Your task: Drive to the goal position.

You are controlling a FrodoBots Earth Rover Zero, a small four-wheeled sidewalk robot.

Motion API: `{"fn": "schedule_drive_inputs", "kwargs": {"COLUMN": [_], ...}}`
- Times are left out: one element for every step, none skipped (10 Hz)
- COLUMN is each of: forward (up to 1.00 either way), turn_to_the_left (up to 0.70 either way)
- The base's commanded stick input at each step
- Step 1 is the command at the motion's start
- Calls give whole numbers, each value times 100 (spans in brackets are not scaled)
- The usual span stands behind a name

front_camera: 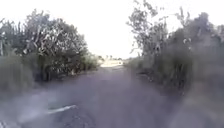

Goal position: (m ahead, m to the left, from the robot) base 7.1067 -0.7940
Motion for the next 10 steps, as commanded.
{"fn": "schedule_drive_inputs", "kwargs": {"forward": [85, 85, 85, 85, 85, 85, 85, 85, 85, 85], "turn_to_the_left": [0, 0, 0, 0, 0, 0, 0, 0, -34, -34]}}
